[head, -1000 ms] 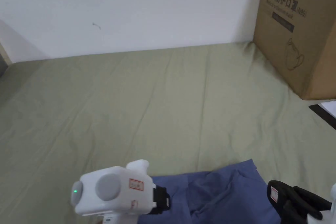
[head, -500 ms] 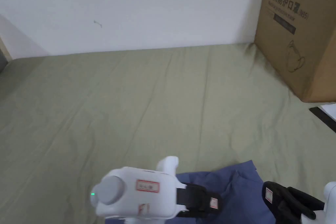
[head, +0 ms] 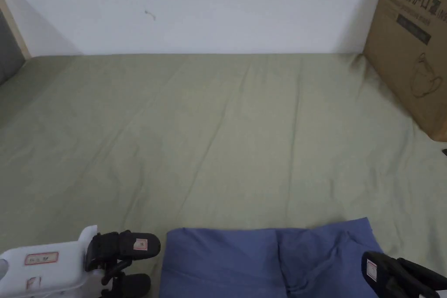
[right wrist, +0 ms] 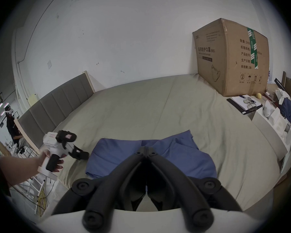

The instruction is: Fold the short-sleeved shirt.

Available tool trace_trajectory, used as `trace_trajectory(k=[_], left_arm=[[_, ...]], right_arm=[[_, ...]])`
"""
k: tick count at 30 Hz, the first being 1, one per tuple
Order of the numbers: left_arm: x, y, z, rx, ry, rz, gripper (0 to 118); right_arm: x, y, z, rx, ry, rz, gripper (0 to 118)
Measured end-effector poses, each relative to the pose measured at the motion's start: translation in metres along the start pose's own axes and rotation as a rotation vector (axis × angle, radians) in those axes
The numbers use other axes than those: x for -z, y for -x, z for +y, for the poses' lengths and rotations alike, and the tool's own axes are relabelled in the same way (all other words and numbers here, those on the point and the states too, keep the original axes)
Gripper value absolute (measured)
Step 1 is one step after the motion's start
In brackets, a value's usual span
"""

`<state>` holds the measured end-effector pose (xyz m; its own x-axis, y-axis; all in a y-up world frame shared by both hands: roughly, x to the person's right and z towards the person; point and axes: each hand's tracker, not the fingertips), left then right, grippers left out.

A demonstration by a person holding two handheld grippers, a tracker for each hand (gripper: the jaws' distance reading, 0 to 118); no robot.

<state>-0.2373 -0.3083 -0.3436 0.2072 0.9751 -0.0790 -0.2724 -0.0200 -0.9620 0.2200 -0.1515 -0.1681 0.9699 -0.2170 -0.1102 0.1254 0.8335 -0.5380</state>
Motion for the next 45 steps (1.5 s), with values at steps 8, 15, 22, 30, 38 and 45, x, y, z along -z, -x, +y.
trace_trajectory(k=[8,15,22,30,38,45], left_arm=[[0.084,0.030,0.011,-0.085,0.121,-0.186,118],[0.075,0.028,0.003,0.123,0.056,0.406,8],[0.040,-0.092,-0.036,0.493,-0.029,0.811,8],[0.082,-0.152,-0.070,0.690,-0.034,1.235,8],[0.208,-0.144,-0.057,0.341,0.146,0.648,99],[0.197,-0.154,-0.059,0.222,0.109,0.505,113]], right_arm=[[0.017,0.019,-0.004,-0.041,0.050,0.021,0],[0.014,0.015,-0.005,-0.015,0.052,0.033,0],[-0.005,-0.004,0.002,0.008,0.019,0.032,0],[-0.026,-0.031,-0.008,0.074,-0.022,0.017,0],[-0.047,-0.052,-0.007,0.096,-0.053,-0.026,0],[-0.044,-0.060,-0.006,0.140,-0.066,-0.026,0]])
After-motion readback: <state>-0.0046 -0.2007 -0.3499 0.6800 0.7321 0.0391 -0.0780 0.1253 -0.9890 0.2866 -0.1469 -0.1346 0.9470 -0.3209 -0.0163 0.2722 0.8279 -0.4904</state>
